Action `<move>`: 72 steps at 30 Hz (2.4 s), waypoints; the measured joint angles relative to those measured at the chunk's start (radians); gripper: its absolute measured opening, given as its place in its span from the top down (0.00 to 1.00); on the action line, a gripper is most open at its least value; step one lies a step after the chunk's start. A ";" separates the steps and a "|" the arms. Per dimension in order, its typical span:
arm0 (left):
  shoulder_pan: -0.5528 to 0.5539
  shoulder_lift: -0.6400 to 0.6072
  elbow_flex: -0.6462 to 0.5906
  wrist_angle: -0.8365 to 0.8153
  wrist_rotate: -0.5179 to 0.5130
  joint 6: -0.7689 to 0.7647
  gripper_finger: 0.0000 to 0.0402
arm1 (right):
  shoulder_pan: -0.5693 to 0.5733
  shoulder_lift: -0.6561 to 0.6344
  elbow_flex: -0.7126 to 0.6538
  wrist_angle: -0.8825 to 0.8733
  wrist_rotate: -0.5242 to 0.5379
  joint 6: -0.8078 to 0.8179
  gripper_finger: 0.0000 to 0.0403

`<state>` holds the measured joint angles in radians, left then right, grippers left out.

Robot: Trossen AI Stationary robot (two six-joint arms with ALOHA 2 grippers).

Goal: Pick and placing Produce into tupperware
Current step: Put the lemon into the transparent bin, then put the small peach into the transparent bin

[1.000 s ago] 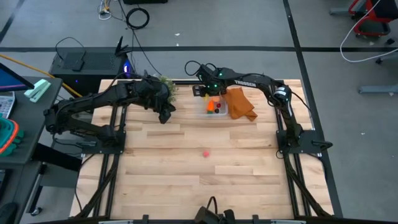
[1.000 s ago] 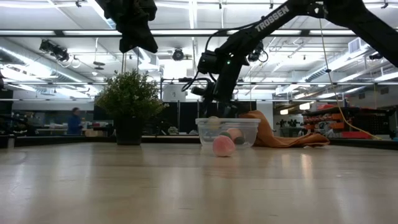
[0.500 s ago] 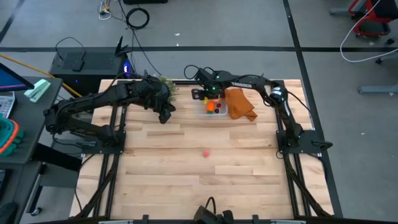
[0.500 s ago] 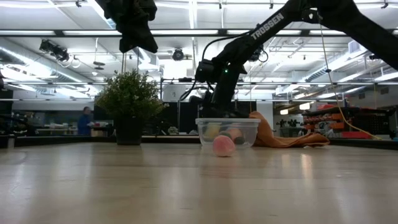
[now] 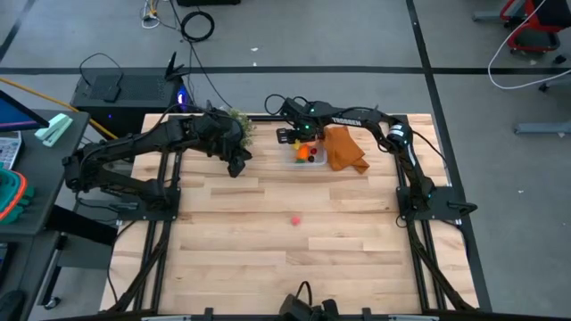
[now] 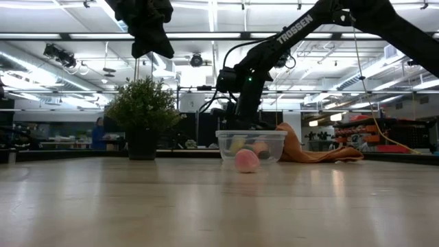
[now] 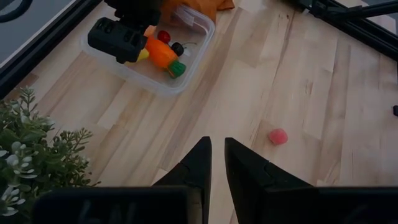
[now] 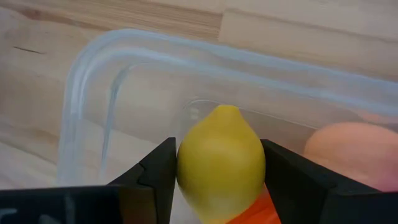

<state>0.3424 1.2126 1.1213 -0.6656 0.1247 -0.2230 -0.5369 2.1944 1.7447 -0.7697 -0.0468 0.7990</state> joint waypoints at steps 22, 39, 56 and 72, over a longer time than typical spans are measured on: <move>0.000 0.000 0.000 -0.001 0.000 -0.001 0.87 | 0.000 0.000 0.000 -0.008 0.000 -0.044 0.53; 0.000 0.000 0.000 -0.001 0.000 -0.001 0.87 | 0.001 0.000 0.000 -0.007 0.000 -0.070 0.53; 0.000 0.000 0.000 -0.001 0.000 -0.002 0.87 | 0.003 -0.002 0.001 0.012 -0.001 -0.086 0.41; 0.000 0.000 0.000 -0.001 0.000 -0.001 0.87 | 0.002 -0.192 0.003 -0.058 -0.001 -0.163 0.43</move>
<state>0.3428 1.2125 1.1213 -0.6663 0.1249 -0.2237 -0.5346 2.0025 1.7481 -0.8276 -0.0479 0.6357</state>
